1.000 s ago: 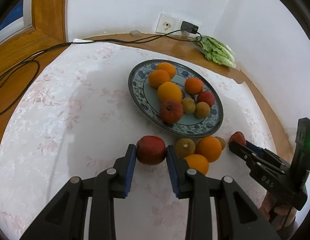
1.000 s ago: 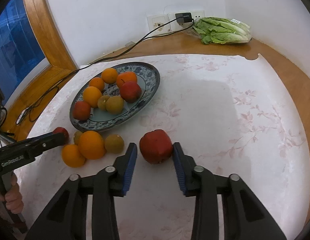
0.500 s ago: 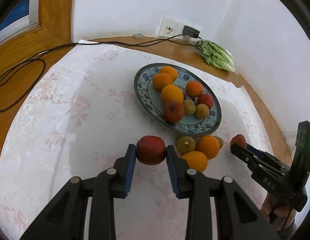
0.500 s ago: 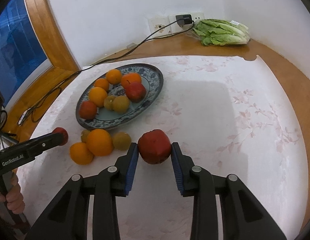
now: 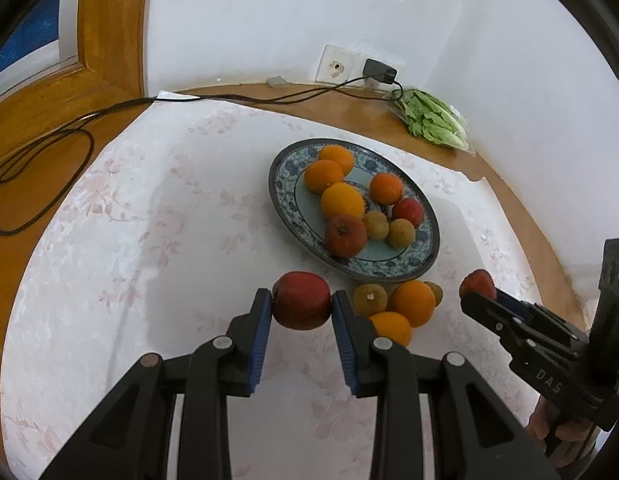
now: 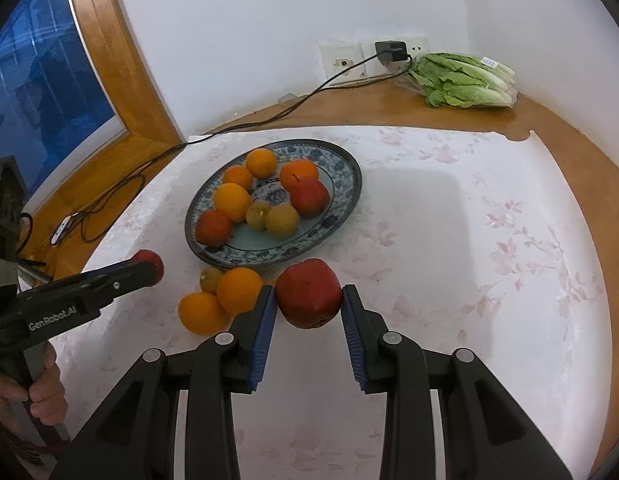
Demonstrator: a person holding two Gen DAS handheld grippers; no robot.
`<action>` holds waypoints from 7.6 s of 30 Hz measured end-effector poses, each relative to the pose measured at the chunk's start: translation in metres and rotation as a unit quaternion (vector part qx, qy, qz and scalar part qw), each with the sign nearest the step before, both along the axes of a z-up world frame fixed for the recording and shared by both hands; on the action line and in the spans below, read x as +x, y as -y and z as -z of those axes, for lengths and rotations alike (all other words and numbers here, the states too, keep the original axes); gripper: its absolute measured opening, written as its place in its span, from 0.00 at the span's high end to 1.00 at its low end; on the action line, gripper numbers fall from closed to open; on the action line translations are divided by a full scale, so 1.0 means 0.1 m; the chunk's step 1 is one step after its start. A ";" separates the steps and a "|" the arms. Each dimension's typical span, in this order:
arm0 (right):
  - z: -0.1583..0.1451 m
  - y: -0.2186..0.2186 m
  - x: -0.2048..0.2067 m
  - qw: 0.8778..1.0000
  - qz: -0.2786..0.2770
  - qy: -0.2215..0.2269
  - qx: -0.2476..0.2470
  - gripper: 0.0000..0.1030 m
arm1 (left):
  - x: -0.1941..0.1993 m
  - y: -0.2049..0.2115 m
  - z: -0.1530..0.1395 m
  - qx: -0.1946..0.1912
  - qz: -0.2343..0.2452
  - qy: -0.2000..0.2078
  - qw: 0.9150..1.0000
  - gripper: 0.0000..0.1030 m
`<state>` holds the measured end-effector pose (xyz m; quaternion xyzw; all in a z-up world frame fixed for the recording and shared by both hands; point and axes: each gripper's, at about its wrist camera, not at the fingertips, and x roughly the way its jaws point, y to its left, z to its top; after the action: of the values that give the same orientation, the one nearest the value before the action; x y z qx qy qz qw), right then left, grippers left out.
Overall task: Organize fruits
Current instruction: 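Close the left tool on its red apple while the right tool grasps the other red apple, then carry the red apple with the left tool while the right tool carries its apple to the plate, then open the left tool on the plate while the right tool releases its red apple, then withdraw both open tools from the plate toward the remaining loose fruits, then close the left tool on a large orange beside the plate, then hold the orange in the left tool while the right tool grasps another orange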
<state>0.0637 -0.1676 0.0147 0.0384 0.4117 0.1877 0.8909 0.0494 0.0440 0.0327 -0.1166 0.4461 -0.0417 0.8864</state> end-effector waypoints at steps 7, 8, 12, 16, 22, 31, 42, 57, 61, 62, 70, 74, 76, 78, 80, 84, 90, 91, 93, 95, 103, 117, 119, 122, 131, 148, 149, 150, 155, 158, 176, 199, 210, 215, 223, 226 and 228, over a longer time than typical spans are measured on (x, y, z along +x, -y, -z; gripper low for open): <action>-0.04 -0.09 0.03 1.000 -0.012 0.004 0.000 0.67 | 0.04 0.01 -0.04 0.002 0.001 0.005 1.000 0.69; -0.04 -0.10 0.03 1.000 -0.012 0.005 0.000 0.67 | 0.05 0.01 -0.04 0.002 0.001 0.007 1.000 0.69; -0.07 -0.13 0.05 1.000 -0.017 0.009 -0.002 0.67 | 0.09 0.02 -0.08 0.003 0.005 0.014 1.000 0.69; -0.09 -0.19 0.07 1.000 -0.024 0.013 -0.004 0.67 | 0.14 0.06 -0.08 0.006 0.011 0.015 1.000 0.69; -0.12 -0.26 0.16 0.999 -0.032 0.020 -0.012 0.67 | 0.26 0.17 -0.09 0.017 0.025 0.018 0.999 0.69; -0.06 -0.27 0.31 0.999 -0.028 0.017 -0.023 0.67 | 0.44 0.24 -0.04 0.020 0.036 0.020 0.999 0.69; 0.03 -0.29 0.44 0.999 -0.026 0.017 -0.032 0.67 | 0.64 0.17 0.08 0.007 0.024 0.017 1.000 0.69; 0.09 -0.28 0.51 0.998 -0.019 0.028 -0.046 0.67 | 0.75 0.19 0.16 0.014 0.025 0.015 0.999 0.69; 0.09 -0.26 0.55 0.998 -0.015 0.031 -0.046 0.67 | 0.75 0.21 0.15 0.018 0.024 0.015 0.999 0.69; 0.09 -0.26 0.55 0.998 -0.015 0.031 -0.047 0.67 | 0.75 0.21 0.15 0.019 0.024 0.014 0.999 0.69; 0.09 -0.27 0.61 0.998 -0.010 0.030 -0.053 0.66 | 0.67 0.23 0.06 0.019 0.024 0.018 0.999 0.44; 0.08 -0.28 0.58 0.998 -0.010 0.033 -0.052 0.58 | 0.59 0.24 0.00 0.025 0.025 0.022 0.999 0.40; 0.06 -0.29 0.55 0.998 -0.011 0.038 -0.054 0.56 | 0.56 0.22 -0.01 0.022 0.021 0.021 0.999 0.37; 0.02 -0.30 0.52 0.997 -0.013 0.045 -0.055 0.55 | 0.52 0.20 -0.03 0.019 0.018 0.020 0.999 0.37; -0.01 -0.30 0.49 0.997 -0.013 0.049 -0.055 0.52 | 0.49 0.18 -0.06 0.020 0.014 0.021 0.999 0.37; -0.06 -0.28 0.40 0.997 -0.010 0.056 -0.052 0.50 | 0.40 0.13 -0.10 0.020 0.008 0.022 1.000 0.36; -0.13 -0.25 0.26 0.997 -0.007 0.062 -0.047 0.45 | 0.26 0.10 -0.15 0.021 0.006 0.020 1.000 0.36; -0.14 -0.24 0.24 0.997 -0.007 0.062 -0.045 0.45 | 0.25 0.10 -0.15 0.022 0.006 0.019 1.000 0.36; -0.15 -0.22 0.19 0.997 -0.007 0.061 -0.042 0.44 | 0.20 0.10 -0.16 0.025 0.004 0.018 1.000 0.36; -0.16 -0.21 0.13 0.997 -0.009 0.061 -0.042 0.44 | 0.16 0.10 -0.17 0.025 0.003 0.017 1.000 0.36; -0.16 -0.18 -0.09 0.998 -0.011 0.055 -0.033 0.44 | -0.01 0.11 -0.18 0.021 0.005 0.010 1.000 0.36; -0.04 -0.13 -0.33 0.999 -0.016 0.031 -0.031 0.44 | -0.36 0.09 -0.13 0.009 0.005 0.001 1.000 0.36; -0.02 -0.12 -0.36 0.999 -0.017 0.027 -0.034 0.44 | -0.40 0.08 -0.10 0.008 0.005 -0.002 1.000 0.36; 0.03 -0.10 -0.38 0.999 -0.015 0.018 -0.034 0.44 | -0.43 0.06 -0.08 0.008 0.003 -0.007 1.000 0.36; 0.09 -0.08 -0.41 0.999 -0.011 0.005 -0.034 0.44 | -0.45 0.07 -0.01 0.004 0.006 -0.013 1.000 0.36; 0.14 -0.04 -0.44 0.999 -0.003 -0.007 -0.034 0.44 | -0.44 0.10 0.11 -0.010 0.012 -0.009 1.000 0.36; 0.14 -0.04 -0.44 0.999 -0.003 -0.008 -0.033 0.44 | -0.43 0.10 0.11 -0.011 0.013 -0.009 1.000 0.36; 0.14 -0.04 -0.44 0.999 -0.004 -0.008 -0.032 0.44 | -0.43 0.12 0.12 -0.010 0.014 -0.009 1.000 0.36; 0.14 -0.03 -0.43 1.000 -0.007 -0.006 -0.028 0.44 | -0.39 0.20 0.11 -0.013 0.023 -0.003 1.000 0.36; 0.14 -0.01 -0.43 1.000 -0.005 -0.006 -0.027 0.44 | -0.37 0.30 0.09 -0.005 0.031 0.002 1.000 0.36; 0.18 0.02 -0.37 0.999 0.000 -0.016 -0.031 0.44 | -0.09 0.56 0.24 0.011 0.057 -0.005 0.998 0.40; 0.17 -0.04 -0.32 0.999 -0.002 -0.019 -0.043 0.44 | -0.07 0.48 0.18 0.002 0.056 -0.003 0.998 0.62; 0.15 -0.23 -0.28 0.998 -0.015 -0.019 -0.051 0.44 | -0.12 0.07 0.16 0.001 0.002 -0.009 1.000 0.62; 0.15 -0.29 -0.24 0.998 -0.014 -0.024 -0.050 0.44 | -0.14 -0.08 0.15 0.007 -0.012 -0.007 1.000 0.62; 0.15 -0.36 -0.19 0.998 -0.011 -0.024 -0.054 0.44 | -0.16 -0.18 0.16 0.008 -0.017 -0.005 1.000 0.62; 0.16 -0.38 -0.17 0.998 -0.010 -0.026 -0.054 0.44 | -0.15 -0.20 0.17 0.010 -0.020 -0.005 1.000 0.62; 0.17 -0.39 -0.15 0.998 -0.009 -0.026 -0.053 0.44 | -0.13 -0.22 0.18 0.009 -0.020 -0.005 1.000 0.62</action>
<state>0.0491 -0.1290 -0.0022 -0.0075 0.4445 0.1727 0.8789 0.0361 0.0662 0.0148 -0.1181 0.4487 -0.0191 0.8856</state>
